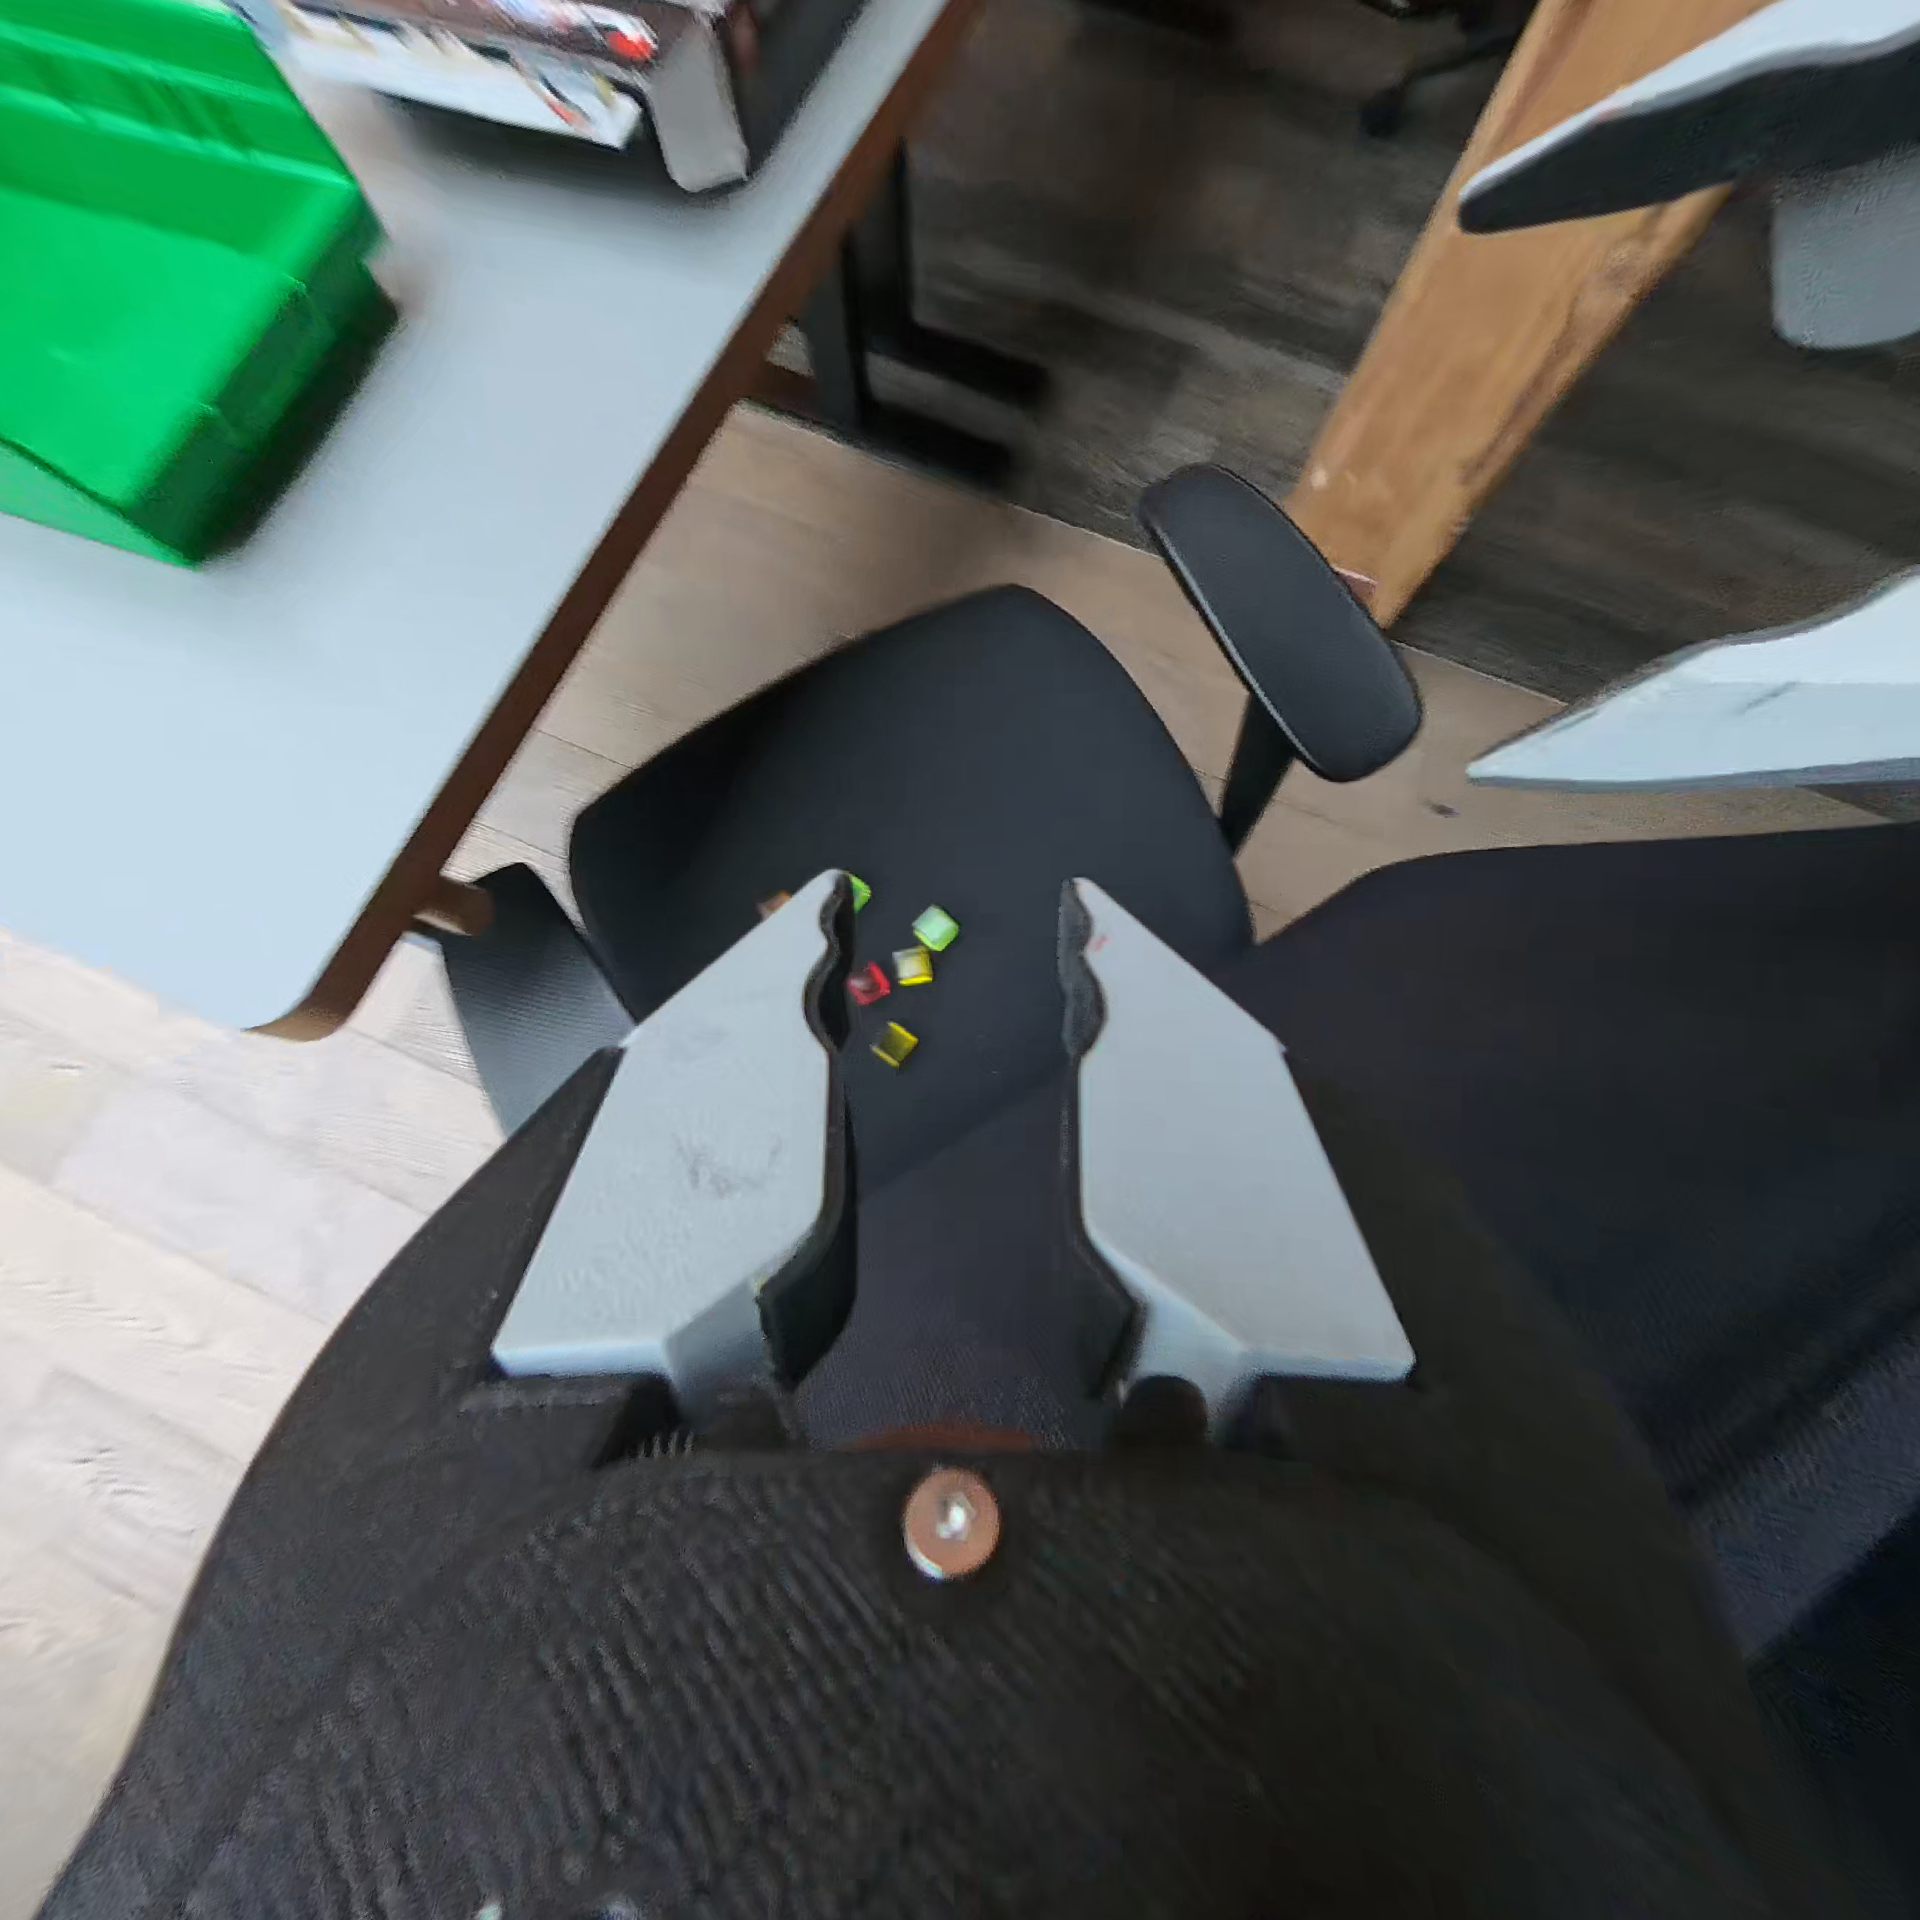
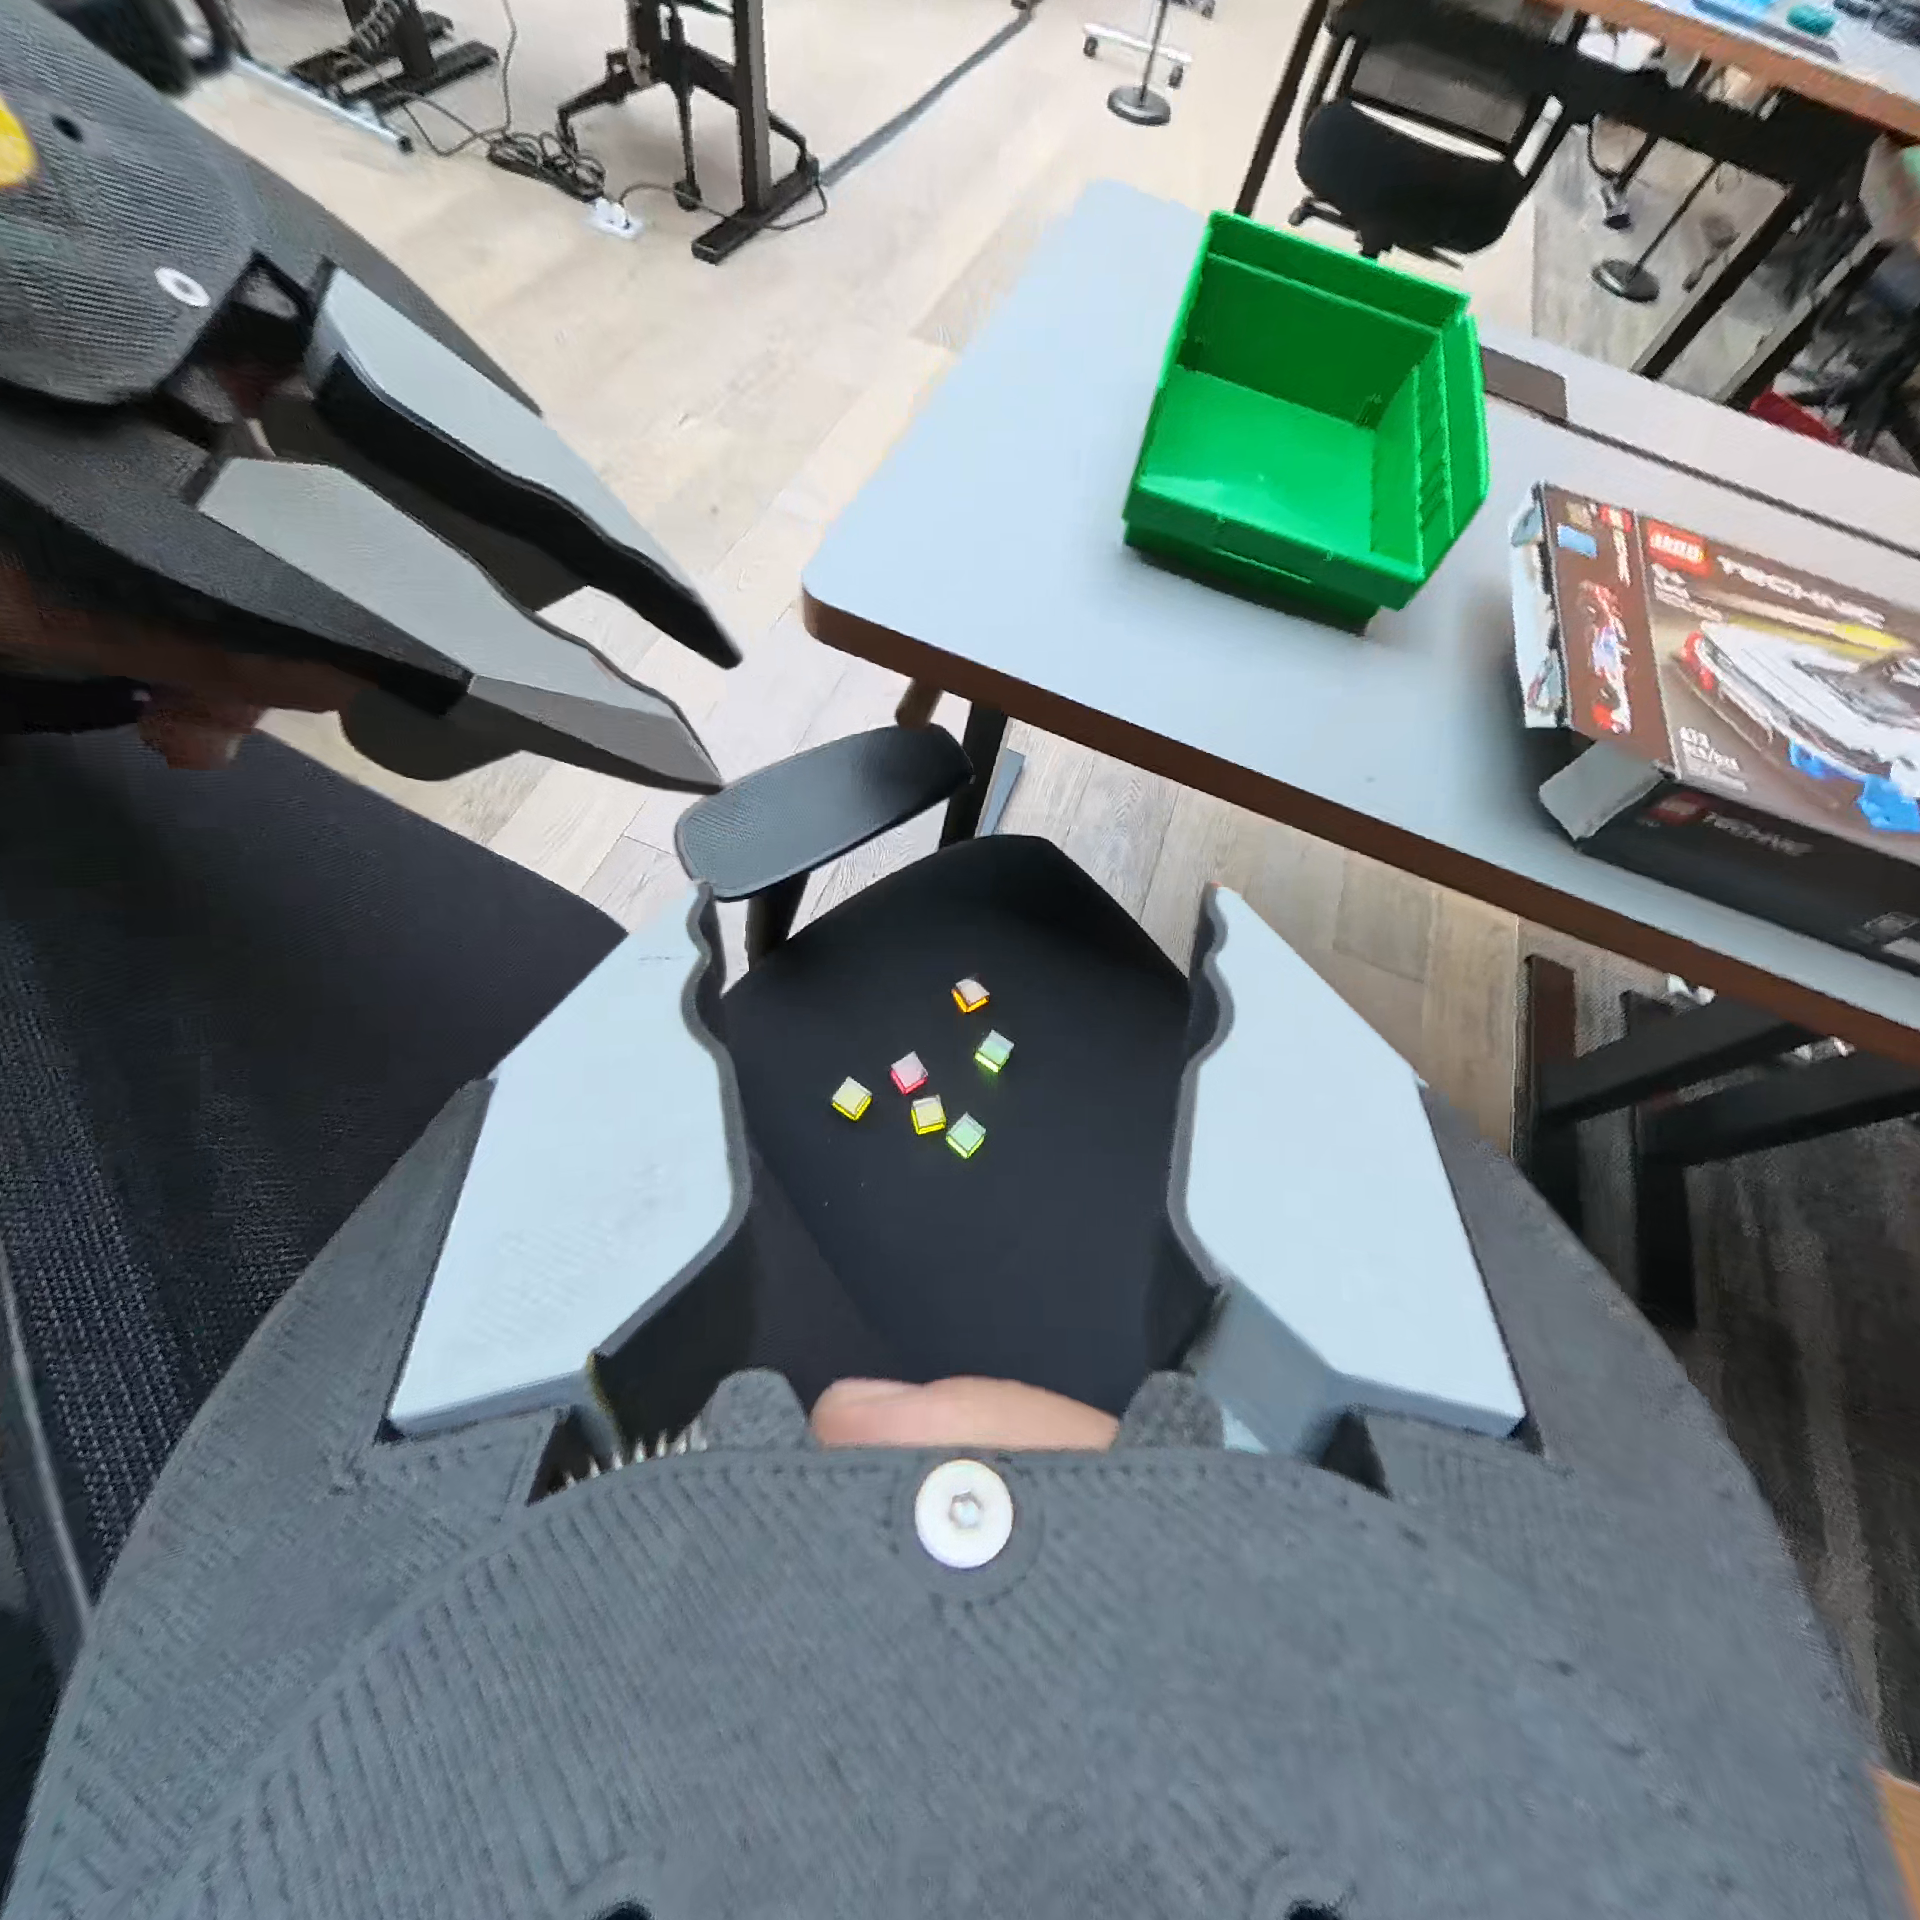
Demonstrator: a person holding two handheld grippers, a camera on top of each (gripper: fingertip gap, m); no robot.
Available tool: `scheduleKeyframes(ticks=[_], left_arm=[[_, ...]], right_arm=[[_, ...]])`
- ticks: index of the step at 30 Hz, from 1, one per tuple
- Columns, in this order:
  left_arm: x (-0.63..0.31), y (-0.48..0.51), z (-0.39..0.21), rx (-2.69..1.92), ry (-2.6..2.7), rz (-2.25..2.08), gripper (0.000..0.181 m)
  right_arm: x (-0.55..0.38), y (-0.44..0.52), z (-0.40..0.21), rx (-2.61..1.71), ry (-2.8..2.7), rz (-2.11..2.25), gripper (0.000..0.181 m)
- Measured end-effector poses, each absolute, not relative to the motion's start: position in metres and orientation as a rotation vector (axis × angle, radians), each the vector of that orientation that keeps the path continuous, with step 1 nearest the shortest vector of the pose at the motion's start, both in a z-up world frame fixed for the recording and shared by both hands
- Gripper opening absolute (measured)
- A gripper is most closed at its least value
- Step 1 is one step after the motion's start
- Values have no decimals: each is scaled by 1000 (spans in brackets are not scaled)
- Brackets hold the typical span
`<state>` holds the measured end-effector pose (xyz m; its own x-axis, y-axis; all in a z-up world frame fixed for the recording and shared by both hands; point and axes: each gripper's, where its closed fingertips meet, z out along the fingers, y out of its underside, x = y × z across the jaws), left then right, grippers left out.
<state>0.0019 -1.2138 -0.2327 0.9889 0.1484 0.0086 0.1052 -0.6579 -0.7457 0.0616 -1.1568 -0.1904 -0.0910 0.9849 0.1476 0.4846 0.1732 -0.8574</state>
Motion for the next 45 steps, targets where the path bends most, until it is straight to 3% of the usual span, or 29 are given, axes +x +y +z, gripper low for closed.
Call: scheduleKeyframes(ticks=[3,5,12,16,23,30,38,45], left_arm=[[0,-1222,-215,-2207,-131,276,33],[-1,-1221,-213,-2200,-106,342,28],[18,-1220,-249,-2358,-73,147,42],[24,-1217,-261,-2374,-31,78,27],[36,-1219,-262,-2337,118,155,19],[34,-1218,-260,-2316,90,135,39],[34,-1217,-264,-2329,83,107,39],[23,-1218,-271,-2359,33,126,37]], right_arm=[[66,-1174,-192,-1356,-1764,858,109],[67,-1180,-191,-1337,-1785,878,111],[74,-1190,-217,-1426,-1901,886,119],[72,-1185,-230,-1460,-1922,815,115],[73,-1152,-257,-1564,-1912,607,106],[91,-1113,-286,-1674,-1910,342,104],[99,-1115,-311,-1538,-2097,105,98],[83,-1138,-314,-1492,-2196,196,88]])
